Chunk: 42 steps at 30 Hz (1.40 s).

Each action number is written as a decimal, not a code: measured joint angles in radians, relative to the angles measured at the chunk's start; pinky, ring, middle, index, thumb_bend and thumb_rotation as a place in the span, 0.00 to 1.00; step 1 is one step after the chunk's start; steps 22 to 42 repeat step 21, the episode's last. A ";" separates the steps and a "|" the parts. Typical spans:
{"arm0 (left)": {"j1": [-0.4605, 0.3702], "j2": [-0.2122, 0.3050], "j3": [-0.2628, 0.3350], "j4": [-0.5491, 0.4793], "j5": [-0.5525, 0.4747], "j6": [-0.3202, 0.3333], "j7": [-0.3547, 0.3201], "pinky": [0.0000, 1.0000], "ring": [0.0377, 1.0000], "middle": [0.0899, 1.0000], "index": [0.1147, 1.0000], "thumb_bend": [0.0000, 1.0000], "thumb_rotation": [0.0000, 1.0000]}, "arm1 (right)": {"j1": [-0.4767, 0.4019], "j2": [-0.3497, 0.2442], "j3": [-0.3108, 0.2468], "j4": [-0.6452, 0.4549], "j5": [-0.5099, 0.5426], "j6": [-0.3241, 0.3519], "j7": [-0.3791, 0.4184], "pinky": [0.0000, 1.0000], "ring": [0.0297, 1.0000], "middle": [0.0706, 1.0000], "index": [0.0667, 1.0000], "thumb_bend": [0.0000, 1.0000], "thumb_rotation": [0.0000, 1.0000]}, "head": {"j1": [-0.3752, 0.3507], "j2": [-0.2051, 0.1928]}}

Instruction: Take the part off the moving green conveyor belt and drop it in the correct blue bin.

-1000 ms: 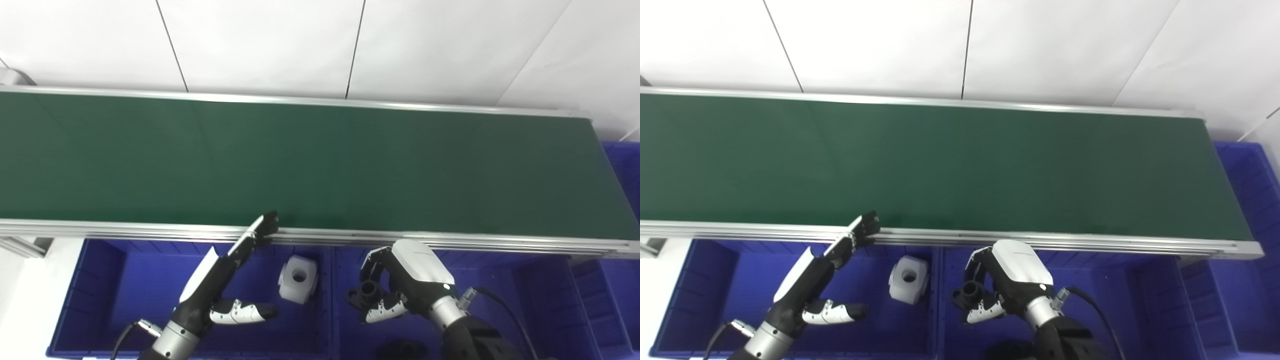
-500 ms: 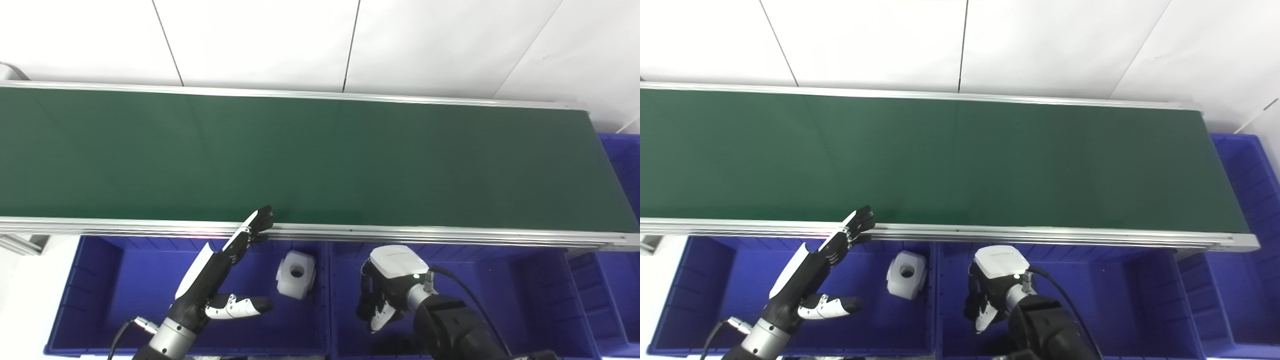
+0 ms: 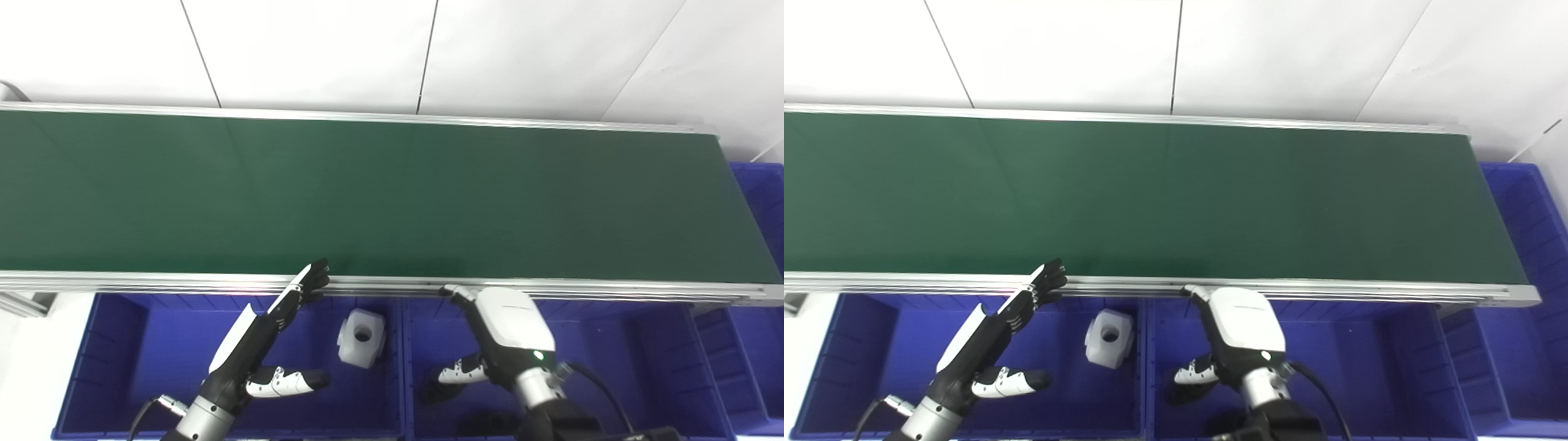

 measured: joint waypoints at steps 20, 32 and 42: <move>0.007 -0.016 -0.010 0.030 0.019 -0.063 -0.009 0.87 0.92 0.95 0.96 0.70 0.61 | 0.176 0.040 -0.092 0.131 0.748 -0.397 -0.351 0.81 0.83 0.84 0.88 0.73 0.41 | 0.150 -0.083; 0.009 -0.017 -0.010 0.032 0.019 -0.068 -0.009 0.87 0.92 0.95 0.96 0.70 0.61 | 0.175 0.038 -0.097 0.138 0.772 -0.400 -0.351 0.82 0.84 0.85 0.88 0.73 0.40 | 0.152 -0.087; 0.009 -0.017 -0.010 0.032 0.019 -0.068 -0.009 0.87 0.92 0.95 0.96 0.70 0.61 | 0.175 0.038 -0.097 0.138 0.772 -0.400 -0.351 0.82 0.84 0.85 0.88 0.73 0.40 | 0.152 -0.087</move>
